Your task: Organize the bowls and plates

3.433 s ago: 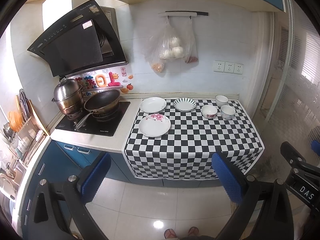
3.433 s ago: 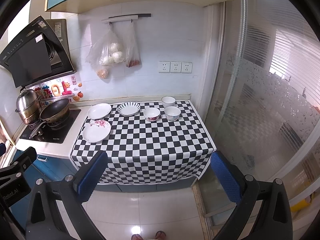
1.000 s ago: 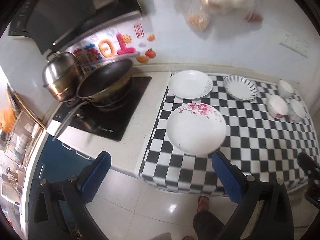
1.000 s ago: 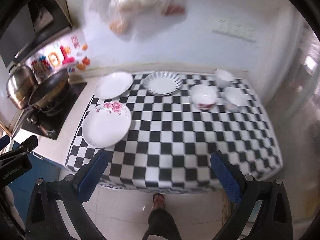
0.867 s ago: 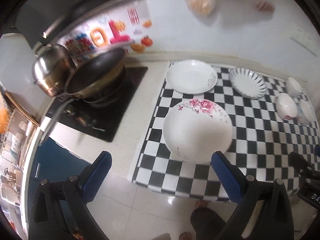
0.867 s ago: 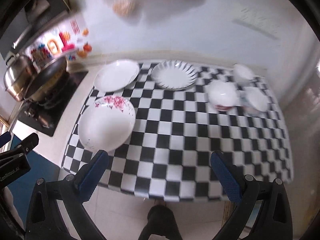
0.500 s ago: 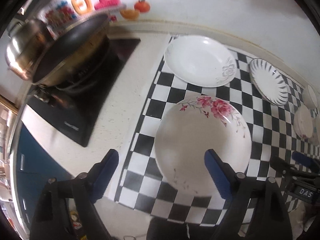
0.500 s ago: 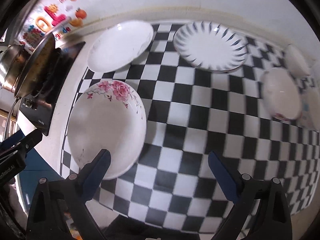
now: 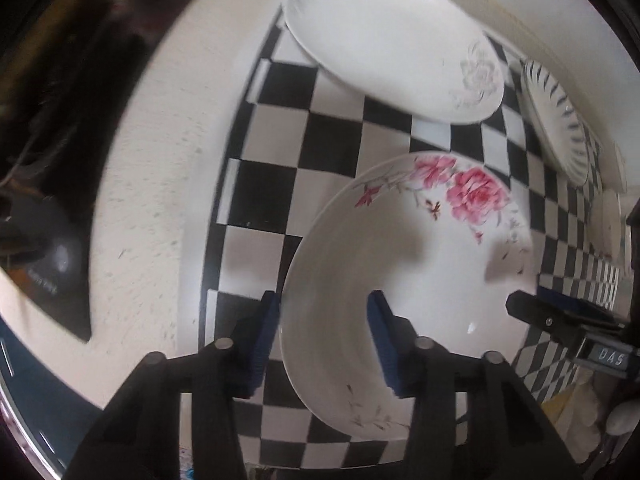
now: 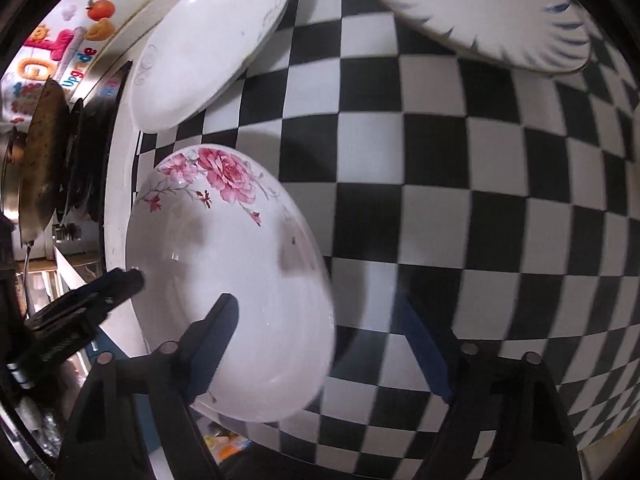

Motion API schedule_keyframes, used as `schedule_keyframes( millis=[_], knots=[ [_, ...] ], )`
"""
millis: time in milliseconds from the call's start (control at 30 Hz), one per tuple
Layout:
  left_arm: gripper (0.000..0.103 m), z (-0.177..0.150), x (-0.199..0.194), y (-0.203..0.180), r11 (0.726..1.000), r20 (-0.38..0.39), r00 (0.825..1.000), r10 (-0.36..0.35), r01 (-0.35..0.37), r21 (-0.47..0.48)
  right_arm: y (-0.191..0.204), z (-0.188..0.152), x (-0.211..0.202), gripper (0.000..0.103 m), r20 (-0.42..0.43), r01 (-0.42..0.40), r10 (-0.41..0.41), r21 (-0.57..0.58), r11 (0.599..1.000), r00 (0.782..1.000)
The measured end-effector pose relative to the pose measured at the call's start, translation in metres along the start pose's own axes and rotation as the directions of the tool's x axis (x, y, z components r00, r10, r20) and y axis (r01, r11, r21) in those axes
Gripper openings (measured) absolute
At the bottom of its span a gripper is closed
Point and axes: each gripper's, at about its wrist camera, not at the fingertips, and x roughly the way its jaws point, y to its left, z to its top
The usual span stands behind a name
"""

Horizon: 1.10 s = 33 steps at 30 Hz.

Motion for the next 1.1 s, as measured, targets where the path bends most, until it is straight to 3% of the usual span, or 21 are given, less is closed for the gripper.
schedule_keyframes(
  millis=[167,300,367,433,733,1100],
  knots=[
    [0.032,0.008,0.015,0.004,0.998,-0.048,0.998,-0.043,0.046,0.049,0.002,0.000,0.015,0.065,-0.027,-0.025,0.026,0.040,0.999,0.999],
    [0.031,0.010,0.013,0.001,0.995,-0.044,0.997,-0.055,0.059,0.078,0.001,-0.004,0.018,0.046,-0.039,-0.028,0.031,0.061,0.998,0.999],
    [0.031,0.012,0.012,-0.001,0.995,-0.042,0.998,-0.054,0.057,0.079,0.000,-0.003,0.018,0.042,-0.036,-0.024,0.026,0.072,0.997,0.999],
    [0.031,0.012,0.011,-0.002,0.995,-0.032,0.998,-0.046,0.048,0.086,-0.001,-0.004,0.019,0.025,-0.038,0.015,-0.013,0.065,0.998,0.999],
    [0.031,-0.007,0.007,-0.022,0.996,-0.014,1.000,-0.018,0.020,0.093,-0.016,-0.011,0.004,0.023,-0.047,0.015,-0.014,0.013,1.000,0.999],
    [0.031,-0.028,-0.018,-0.114,0.985,0.040,0.999,-0.014,0.007,0.175,-0.074,-0.031,-0.051,0.022,0.018,-0.006,0.006,0.027,1.000,1.000]
  ],
)
